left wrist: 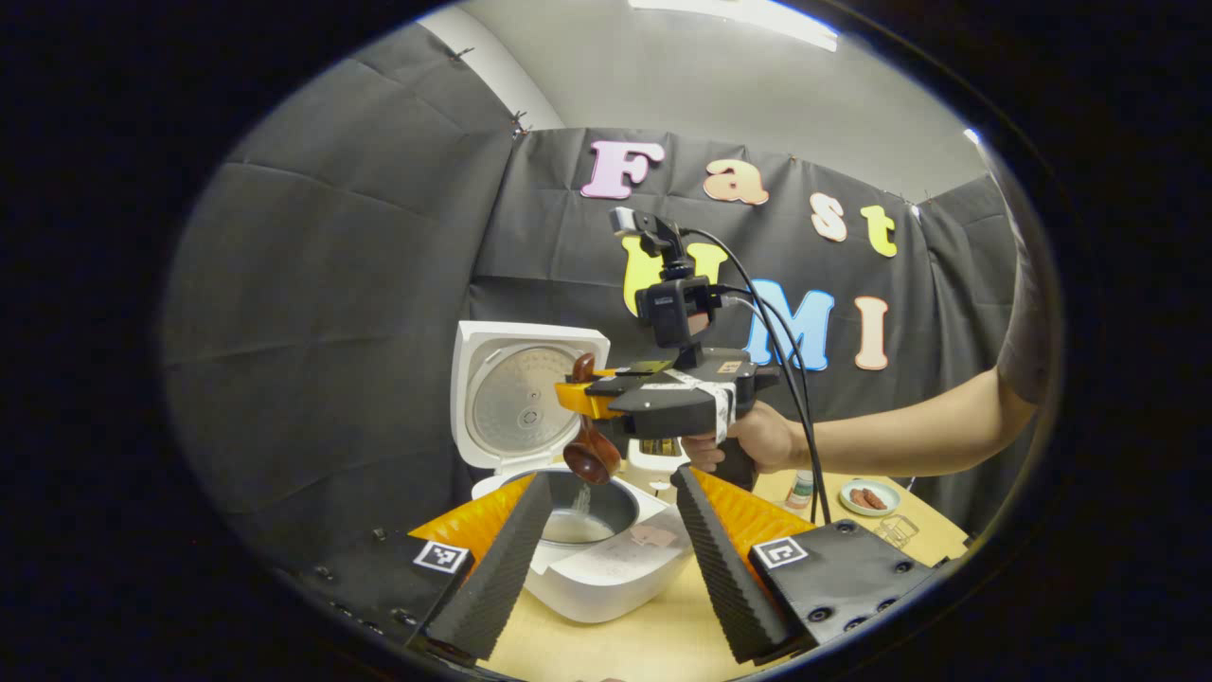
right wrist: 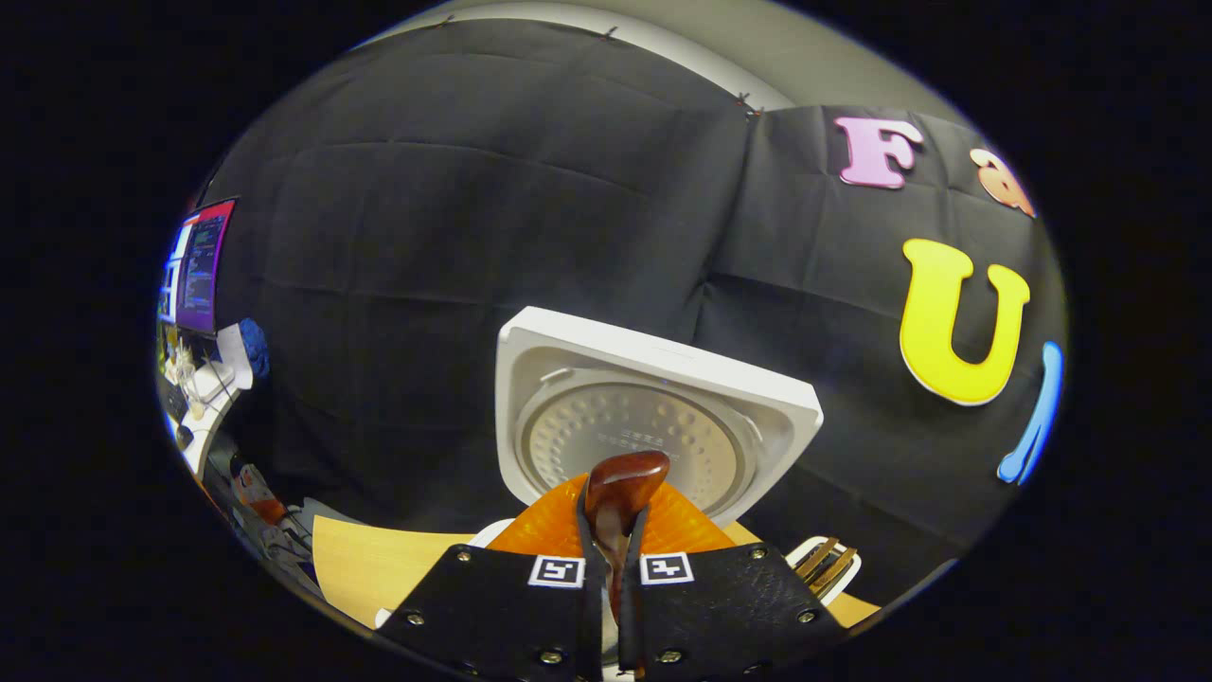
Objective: Close the left gripper, press the button to open the rice cooker; take a wooden spoon from the chopstick holder with the right hand, scoop a spoonful of rice and pour it into the rice cooker, then put the wooden spoon back into the chopstick holder.
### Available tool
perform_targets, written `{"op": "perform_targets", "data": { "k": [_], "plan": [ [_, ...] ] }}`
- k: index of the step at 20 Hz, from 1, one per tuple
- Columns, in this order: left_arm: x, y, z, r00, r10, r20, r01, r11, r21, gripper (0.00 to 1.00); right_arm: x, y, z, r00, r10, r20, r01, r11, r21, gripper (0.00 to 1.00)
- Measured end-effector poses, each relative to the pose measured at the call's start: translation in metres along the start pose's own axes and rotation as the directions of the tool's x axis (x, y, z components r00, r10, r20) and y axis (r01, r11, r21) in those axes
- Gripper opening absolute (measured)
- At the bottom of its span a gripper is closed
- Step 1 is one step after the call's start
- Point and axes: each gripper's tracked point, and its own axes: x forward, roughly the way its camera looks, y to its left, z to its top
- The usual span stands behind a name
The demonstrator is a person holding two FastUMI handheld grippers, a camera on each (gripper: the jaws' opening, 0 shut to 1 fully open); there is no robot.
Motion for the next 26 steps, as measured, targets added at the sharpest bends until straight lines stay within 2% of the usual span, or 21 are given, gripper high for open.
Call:
{"op": "perform_targets", "data": {
  "k": [1,2,3,4,6,7,9,11,13,17,24,26],
  "plan": [
    [-0.001,-0.001,-0.001,1.000,0.000,0.001,0.000,1.000,0.000,0.96,-0.003,-0.001,0.002,1.000,0.002,0.010,-0.002,1.000,0.017,0.07],
    [-0.001,-0.002,0.000,1.000,-0.002,0.002,0.002,1.000,0.000,0.91,-0.004,-0.007,0.003,1.000,-0.004,0.020,0.003,0.999,0.051,0.07],
    [-0.001,-0.004,0.000,1.000,-0.004,0.001,0.004,1.000,0.001,0.90,-0.007,-0.013,0.004,0.999,-0.017,0.031,0.014,0.995,0.096,0.07],
    [-0.002,-0.006,0.002,1.000,-0.005,0.003,0.005,1.000,0.003,0.93,-0.008,-0.017,0.006,0.999,-0.031,0.040,0.025,0.988,0.150,0.07],
    [-0.003,-0.010,0.003,1.000,-0.012,0.006,0.012,1.000,0.004,0.93,-0.017,-0.031,0.013,0.997,-0.057,0.050,0.039,0.951,0.308,0.07],
    [-0.001,-0.013,0.002,1.000,-0.016,0.006,0.016,1.000,0.004,0.93,-0.021,-0.040,0.012,0.997,-0.066,0.044,0.042,0.915,0.402,0.07],
    [-0.001,-0.020,0.004,0.999,-0.030,0.009,0.030,1.000,0.005,0.93,-0.035,-0.058,0.008,0.996,-0.076,0.041,0.038,0.816,0.577,0.07],
    [0.001,-0.028,0.008,0.999,-0.048,0.015,0.048,0.999,0.010,0.93,-0.053,-0.078,0.003,0.994,-0.104,0.035,0.050,0.715,0.697,0.07],
    [0.004,-0.039,0.011,0.997,-0.070,0.016,0.070,0.997,0.018,0.90,-0.075,-0.094,0.000,0.991,-0.126,0.040,0.050,0.634,0.772,0.07],
    [0.011,-0.059,0.013,0.993,-0.115,0.011,0.114,0.993,0.032,0.90,-0.113,-0.121,-0.014,0.983,-0.178,0.046,0.051,0.502,0.863,0.07],
    [0.012,-0.112,0.022,0.981,-0.196,0.008,0.195,0.978,0.069,0.90,-0.207,-0.153,-0.040,0.957,-0.289,0.033,0.077,0.360,0.930,0.07],
    [0.010,-0.128,0.019,0.977,-0.215,0.004,0.214,0.974,0.067,0.90,-0.237,-0.166,-0.045,0.948,-0.318,0.027,0.084,0.330,0.940,0.07]
  ]
}}
